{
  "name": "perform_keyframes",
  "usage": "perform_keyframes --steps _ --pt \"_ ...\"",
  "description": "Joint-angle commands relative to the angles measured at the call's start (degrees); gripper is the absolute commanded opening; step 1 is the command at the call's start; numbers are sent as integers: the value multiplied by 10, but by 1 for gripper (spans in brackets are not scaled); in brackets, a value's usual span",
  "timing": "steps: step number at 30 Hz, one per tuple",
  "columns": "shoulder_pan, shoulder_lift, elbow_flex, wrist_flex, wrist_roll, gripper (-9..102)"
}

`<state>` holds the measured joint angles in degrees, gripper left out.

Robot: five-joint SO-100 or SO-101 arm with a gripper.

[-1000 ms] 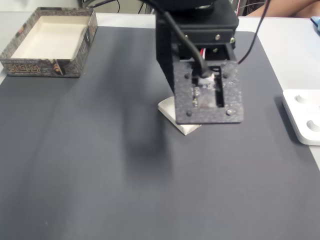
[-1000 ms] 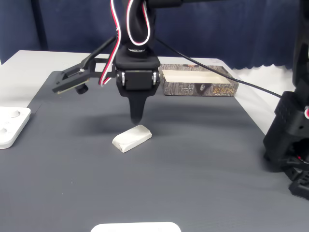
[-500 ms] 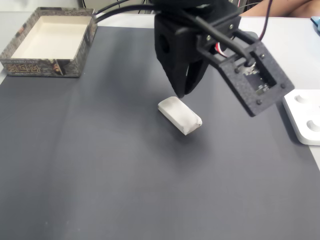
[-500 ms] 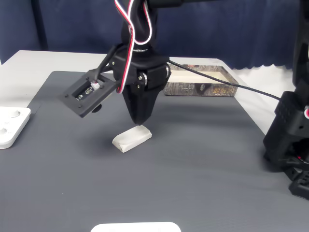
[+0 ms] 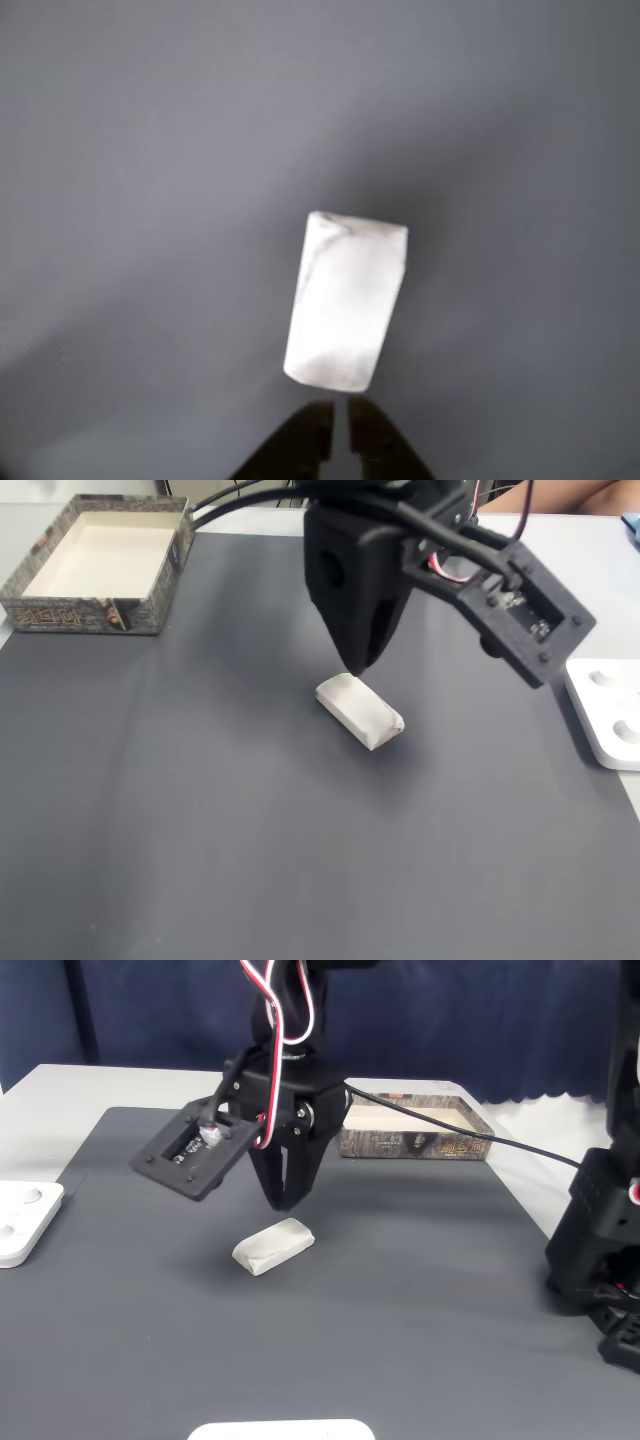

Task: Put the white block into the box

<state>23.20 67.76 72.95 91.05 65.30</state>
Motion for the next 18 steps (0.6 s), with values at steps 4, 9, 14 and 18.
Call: perform_keyframes --steps 4,9,14,18 --pt "12 11 -41 1 11 -2" --pt "15 10 -42 0 26 -1" --pt "17 9 -47 0 52 -2" --pt "20 9 -48 0 62 -2"
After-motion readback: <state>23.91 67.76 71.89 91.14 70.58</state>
